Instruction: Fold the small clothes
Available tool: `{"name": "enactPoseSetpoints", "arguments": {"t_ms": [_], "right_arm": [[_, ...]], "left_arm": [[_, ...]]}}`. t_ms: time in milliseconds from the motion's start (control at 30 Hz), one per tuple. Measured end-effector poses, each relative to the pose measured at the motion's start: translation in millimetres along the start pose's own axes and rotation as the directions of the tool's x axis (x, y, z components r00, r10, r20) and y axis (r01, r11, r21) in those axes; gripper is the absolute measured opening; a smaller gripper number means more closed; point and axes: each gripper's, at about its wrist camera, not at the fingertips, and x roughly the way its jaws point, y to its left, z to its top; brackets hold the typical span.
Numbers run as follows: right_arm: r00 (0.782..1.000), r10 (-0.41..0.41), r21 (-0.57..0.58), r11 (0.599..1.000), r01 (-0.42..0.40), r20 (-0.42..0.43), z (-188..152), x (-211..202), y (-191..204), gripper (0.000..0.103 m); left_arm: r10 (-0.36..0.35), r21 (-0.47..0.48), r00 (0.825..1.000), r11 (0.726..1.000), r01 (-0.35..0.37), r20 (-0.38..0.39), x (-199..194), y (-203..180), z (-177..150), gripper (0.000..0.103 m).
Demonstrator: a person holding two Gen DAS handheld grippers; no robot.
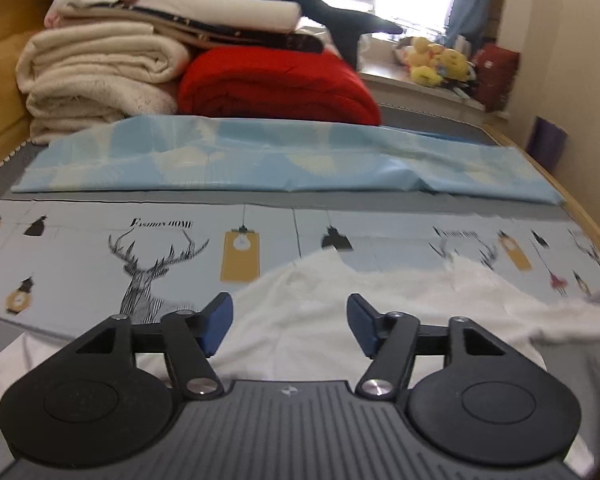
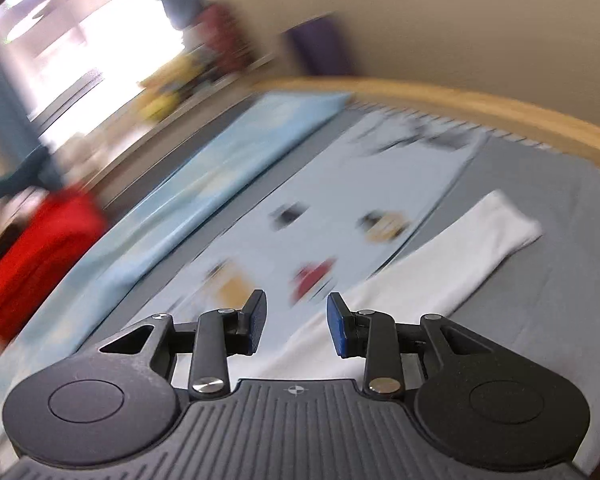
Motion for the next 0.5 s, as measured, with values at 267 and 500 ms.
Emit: {"name": "enactPoseSetpoints", "arguments": {"t_ms": [267, 500], "right_arm": [[0.970, 0.053, -0.114, 0.990, -0.082, -0.237, -102.9, -58.3, 1.3, 0.035], [0.884, -0.109, -0.218, 0.976, 0.009, -0.455, -179.5, -28.4, -27.3, 0.035]], "left_arm": [[-0.091, -0.088, 0.959, 0.994, 0.070, -0.268, -34.8, -7.1, -128.8, 0.062], [-0.069, -0.037, 0.853, 0.998, 0.058, -0.518, -9.9, 0.8, -187.6, 0.053]]}}
